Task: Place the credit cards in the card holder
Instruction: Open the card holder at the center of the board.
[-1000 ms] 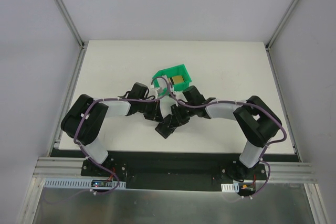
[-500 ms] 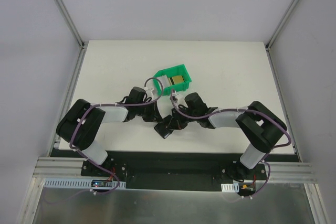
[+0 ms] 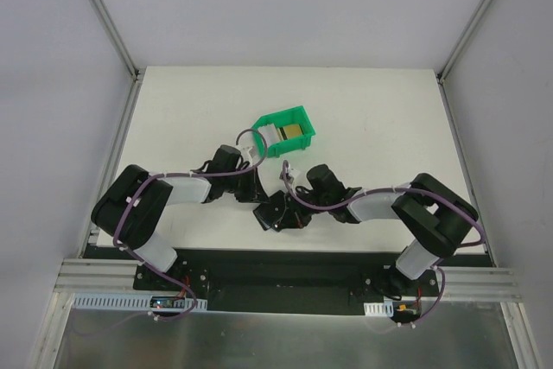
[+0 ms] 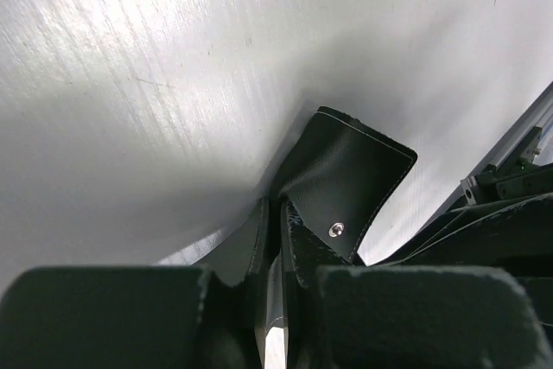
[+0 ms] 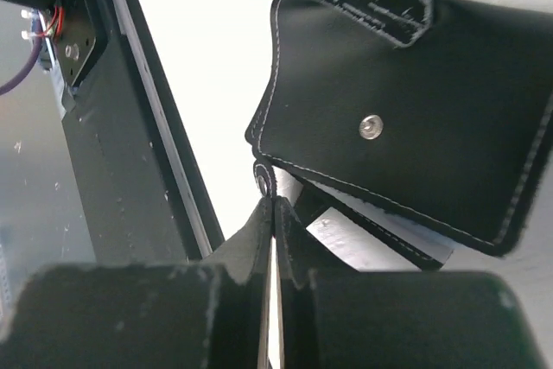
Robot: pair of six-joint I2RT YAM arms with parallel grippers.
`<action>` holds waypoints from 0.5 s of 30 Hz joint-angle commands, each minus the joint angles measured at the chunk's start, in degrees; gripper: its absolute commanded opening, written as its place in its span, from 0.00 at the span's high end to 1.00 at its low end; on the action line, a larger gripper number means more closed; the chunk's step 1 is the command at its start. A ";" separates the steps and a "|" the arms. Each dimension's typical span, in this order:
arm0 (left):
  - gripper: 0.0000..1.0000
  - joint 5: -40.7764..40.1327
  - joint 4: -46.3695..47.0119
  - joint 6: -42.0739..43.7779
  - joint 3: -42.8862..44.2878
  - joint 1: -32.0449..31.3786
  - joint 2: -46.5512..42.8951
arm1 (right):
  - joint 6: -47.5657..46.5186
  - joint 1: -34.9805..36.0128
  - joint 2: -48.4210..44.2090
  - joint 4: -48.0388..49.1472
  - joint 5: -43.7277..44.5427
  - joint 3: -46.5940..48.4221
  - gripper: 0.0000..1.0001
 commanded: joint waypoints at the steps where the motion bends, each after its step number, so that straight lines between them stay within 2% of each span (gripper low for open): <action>1: 1.00 -11.38 0.85 0.71 -0.45 1.15 0.45 | -0.38 2.88 -1.73 -6.13 -7.96 -1.48 0.99; 3: 1.00 -11.29 0.75 0.97 -0.53 1.15 0.01 | -0.65 2.97 -2.70 -6.83 -5.78 -1.75 0.99; 8: 1.00 -10.76 1.11 1.68 -2.38 1.15 -2.88 | -3.99 2.79 -5.42 -19.39 1.87 0.27 0.95; 13: 1.00 -9.19 0.93 0.98 -4.05 1.15 -5.96 | -5.66 2.17 -6.66 -23.27 2.67 0.45 0.76; 15: 0.96 -8.83 0.76 0.71 -4.75 1.15 -7.02 | -5.31 2.09 -6.22 -24.32 3.81 0.80 0.77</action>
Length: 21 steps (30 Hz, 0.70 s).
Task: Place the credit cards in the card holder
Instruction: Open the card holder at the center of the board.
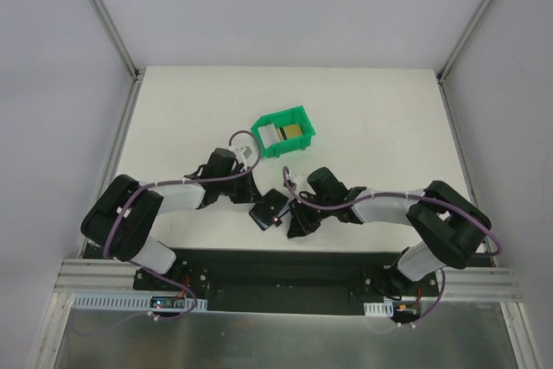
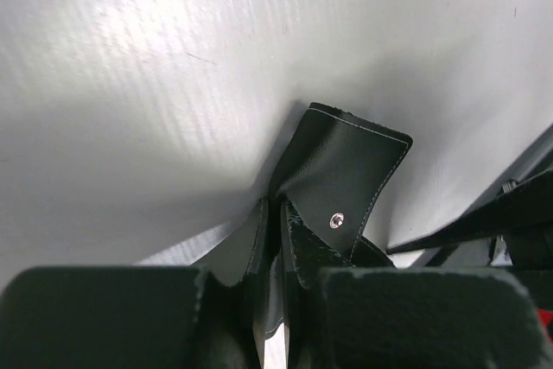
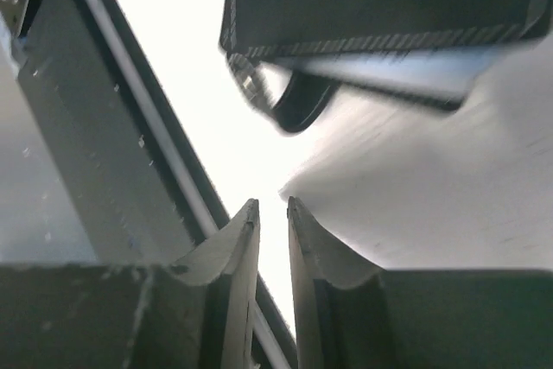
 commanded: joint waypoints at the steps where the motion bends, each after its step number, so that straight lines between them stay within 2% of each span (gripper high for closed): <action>1: 0.95 -6.45 0.06 0.73 -1.82 1.13 -3.22 | -1.17 0.49 -0.60 -10.79 -0.21 0.71 0.77; 3: 0.90 -6.19 -0.91 0.56 -2.09 1.13 -4.36 | -0.47 0.58 -0.95 -11.51 -0.38 0.89 0.80; 6: 0.82 -5.83 -3.01 0.82 -1.30 1.13 -5.85 | 3.39 0.58 -4.28 -11.24 2.42 0.89 0.76; 8: 0.78 -5.66 -4.25 0.12 -1.04 1.13 -6.91 | 7.50 0.58 -7.53 -14.29 9.85 2.82 0.75; 9: 0.71 -5.57 -5.30 -0.75 -0.69 1.13 -7.70 | 9.88 0.58 -8.33 -15.62 13.38 4.74 0.76; 10: 0.63 -5.48 -6.96 -1.37 -0.25 1.13 -8.31 | 13.12 0.66 -9.38 -17.46 16.38 6.33 0.65; 12: 0.58 -5.40 -11.26 -2.95 0.98 1.04 -10.07 | 20.85 1.10 -10.88 -19.23 21.13 8.62 0.59; 14: 0.50 -5.48 -15.83 -4.62 1.95 1.13 -12.70 | 29.02 2.42 -11.85 -21.94 26.74 10.55 0.47; 17: 0.41 -7.05 -22.95 -4.46 3.18 1.13 -17.62 | 35.99 5.49 -11.68 -26.25 36.14 13.45 0.46; 19: 0.37 -9.42 -26.47 -2.36 3.88 1.13 -20.35 | 37.50 7.42 -10.28 -24.53 38.46 14.42 0.49; 21: 0.24 -11.80 -27.80 0.10 3.36 1.13 -22.81 | 37.68 10.32 -7.99 -25.12 43.36 16.70 0.50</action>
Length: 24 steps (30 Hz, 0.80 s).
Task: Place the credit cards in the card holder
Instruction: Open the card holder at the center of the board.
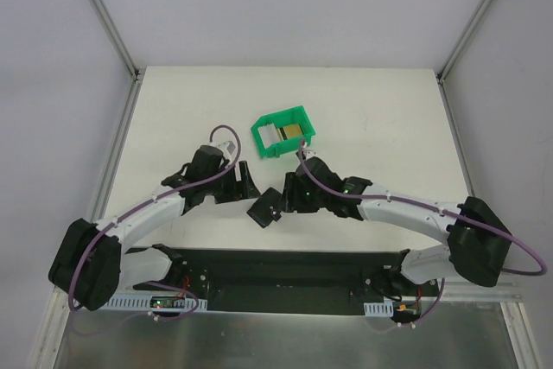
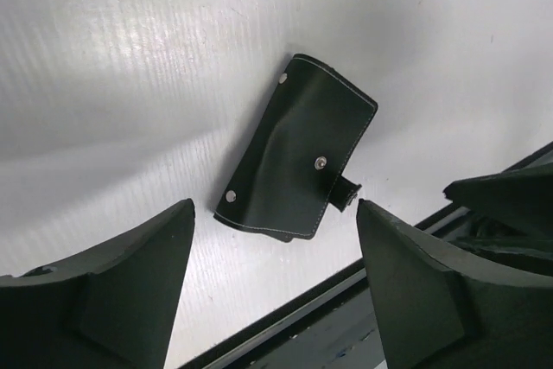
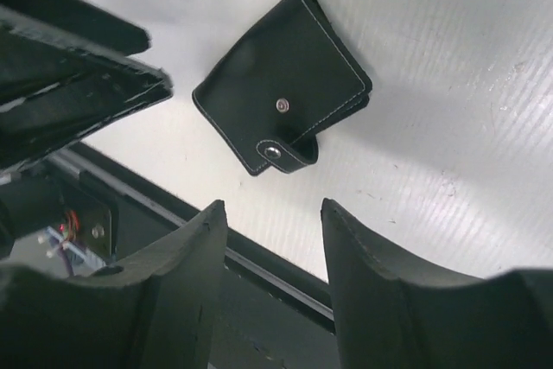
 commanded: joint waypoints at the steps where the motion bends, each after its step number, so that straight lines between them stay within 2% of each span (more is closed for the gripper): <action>1: 0.23 -6.64 -8.22 4.18 1.52 0.37 -5.83 | 7.60 6.28 3.09 -6.21 18.53 5.99 0.47; 3: 0.13 -9.63 -9.19 5.68 1.35 0.37 -8.90 | 8.04 10.68 5.46 -13.32 29.44 11.26 0.45; 5: 0.02 -12.01 -9.98 5.77 1.70 0.37 -13.03 | 9.35 13.15 8.54 -23.15 36.22 18.55 0.44; 7: 0.01 -14.82 -9.99 6.03 1.79 0.37 -17.60 | 9.79 13.68 12.14 -29.33 40.11 24.19 0.43; 8: 0.01 -16.40 -9.90 6.12 1.53 0.37 -19.19 | 11.71 13.60 13.46 -30.83 41.34 25.25 0.32; 9: 0.01 -17.89 -9.90 5.95 1.35 0.37 -20.42 | 12.16 13.33 14.26 -33.02 41.53 26.65 0.05; 10: 0.01 -20.61 -9.98 6.21 1.35 0.37 -21.30 | 11.30 13.51 14.79 -33.91 41.79 27.97 0.00; 13: 0.01 -24.67 -9.98 5.77 1.00 0.37 -23.59 | 8.92 14.13 10.07 -25.52 41.98 23.79 0.04; 15: 0.01 -26.17 -9.98 5.68 0.56 0.45 -25.00 | 10.14 12.11 8.64 -20.58 36.02 20.96 0.01; 18: 0.01 -25.30 -10.42 6.47 0.47 0.45 -25.09 | 13.13 11.40 12.23 -22.66 30.55 23.32 0.05; 24: 0.01 -23.27 -12.97 7.08 2.22 0.45 -20.88 | 20.60 12.54 21.81 -32.94 31.77 31.23 0.15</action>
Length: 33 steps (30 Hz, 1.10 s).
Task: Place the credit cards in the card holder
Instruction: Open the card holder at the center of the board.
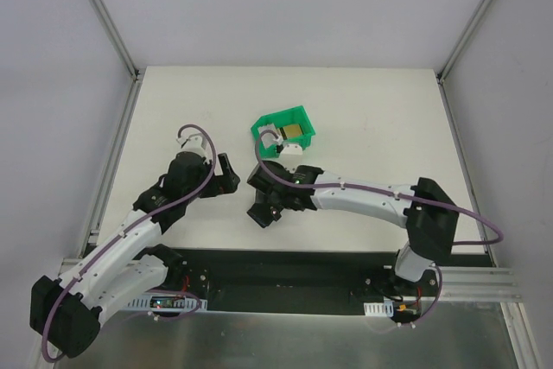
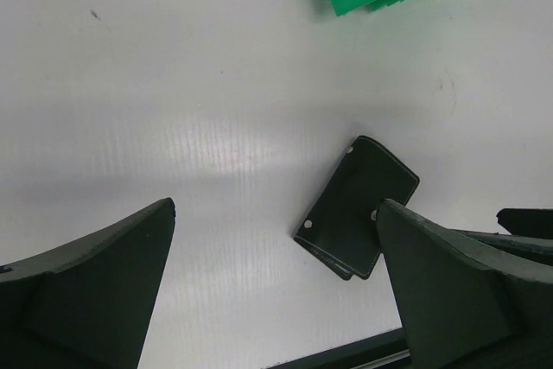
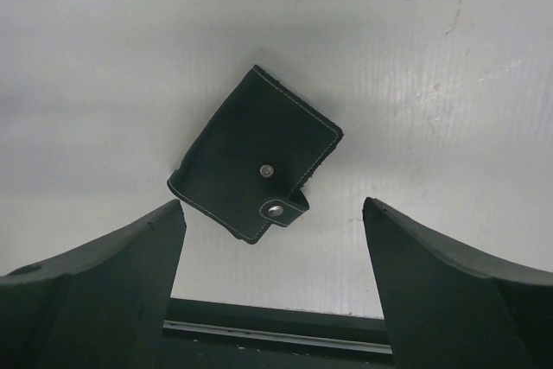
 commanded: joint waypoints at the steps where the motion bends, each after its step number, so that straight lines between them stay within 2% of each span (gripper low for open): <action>1: 0.01 0.03 -2.90 2.08 2.25 0.43 2.71 | 7.75 -0.31 6.19 -8.01 -1.49 5.77 0.15; 10: 0.01 -1.46 -4.66 2.61 2.51 0.43 2.89 | 15.14 -1.98 10.24 -7.85 -9.30 4.72 0.16; 13: 0.01 -1.46 -4.74 2.79 2.25 0.43 3.06 | 15.84 -1.98 11.12 -5.74 -12.04 3.58 0.20; 22: 0.01 0.38 -4.74 2.53 1.72 0.43 4.03 | 16.99 -3.39 12.35 -3.27 -14.95 -0.02 0.31; 33: 0.01 1.00 -4.74 2.88 2.07 0.52 5.17 | 16.02 -4.09 9.81 -2.66 -13.90 -3.71 0.43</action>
